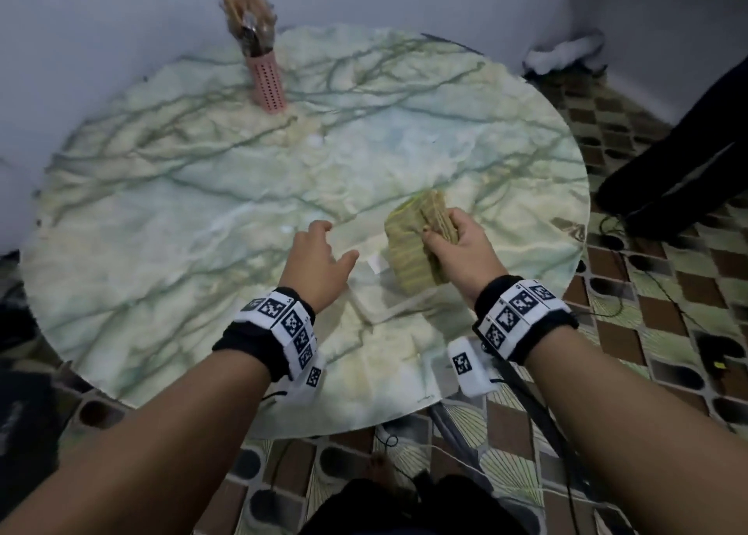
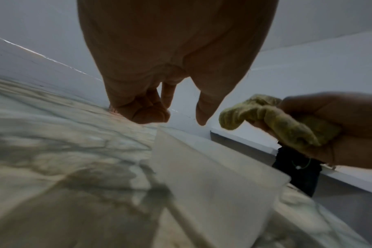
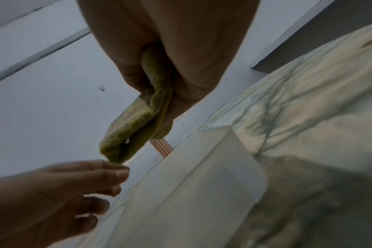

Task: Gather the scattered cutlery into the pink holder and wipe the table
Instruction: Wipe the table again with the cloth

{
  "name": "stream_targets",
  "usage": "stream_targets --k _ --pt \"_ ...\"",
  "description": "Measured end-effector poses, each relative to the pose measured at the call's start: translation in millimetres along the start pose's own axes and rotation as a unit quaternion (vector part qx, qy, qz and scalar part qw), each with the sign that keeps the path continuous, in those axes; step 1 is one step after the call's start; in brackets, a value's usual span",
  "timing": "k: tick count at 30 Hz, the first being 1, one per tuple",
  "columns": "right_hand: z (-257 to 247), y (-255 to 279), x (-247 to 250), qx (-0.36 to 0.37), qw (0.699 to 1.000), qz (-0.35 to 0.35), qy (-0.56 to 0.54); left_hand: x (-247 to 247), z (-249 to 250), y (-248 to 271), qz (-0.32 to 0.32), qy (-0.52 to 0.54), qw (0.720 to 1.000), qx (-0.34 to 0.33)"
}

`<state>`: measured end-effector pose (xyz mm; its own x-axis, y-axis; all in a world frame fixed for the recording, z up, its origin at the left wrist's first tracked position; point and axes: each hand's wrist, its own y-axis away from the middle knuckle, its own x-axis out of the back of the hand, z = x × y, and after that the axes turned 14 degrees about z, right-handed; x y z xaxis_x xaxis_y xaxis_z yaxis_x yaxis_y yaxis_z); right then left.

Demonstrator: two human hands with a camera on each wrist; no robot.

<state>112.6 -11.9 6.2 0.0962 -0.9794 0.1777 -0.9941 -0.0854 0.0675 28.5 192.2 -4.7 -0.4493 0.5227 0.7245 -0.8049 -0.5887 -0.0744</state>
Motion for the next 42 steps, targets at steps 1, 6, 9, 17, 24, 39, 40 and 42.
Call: stream_targets --k 1,6,9,17,24,39,40,42 --pt "0 -4 -6 0.002 1.0 -0.006 0.004 -1 -5 -2 -0.008 -0.021 1.0 0.016" --pt "-1 -18 -28 -0.017 0.999 -0.042 0.013 -10 -18 -6 -0.097 -0.023 0.989 0.109" --pt "3 -28 -37 -0.024 0.997 -0.068 0.033 -16 -18 -2 -0.095 0.013 0.987 0.128" --pt "15 -51 -47 -0.048 0.986 -0.158 0.017 -18 -7 8 -0.044 -0.06 0.989 0.125" --pt "20 -60 -41 -0.054 0.973 -0.223 0.032 -28 9 24 0.1 -0.076 0.986 0.113" --pt "8 -76 -47 0.016 0.967 -0.229 0.107 -26 19 7 0.11 0.099 0.976 0.157" --pt "8 -77 -46 0.026 0.965 -0.226 0.129 -28 18 7 0.101 0.092 0.978 0.158" --pt "8 -76 -44 0.043 0.964 -0.21 0.16 -31 16 6 0.093 0.074 0.98 0.162"
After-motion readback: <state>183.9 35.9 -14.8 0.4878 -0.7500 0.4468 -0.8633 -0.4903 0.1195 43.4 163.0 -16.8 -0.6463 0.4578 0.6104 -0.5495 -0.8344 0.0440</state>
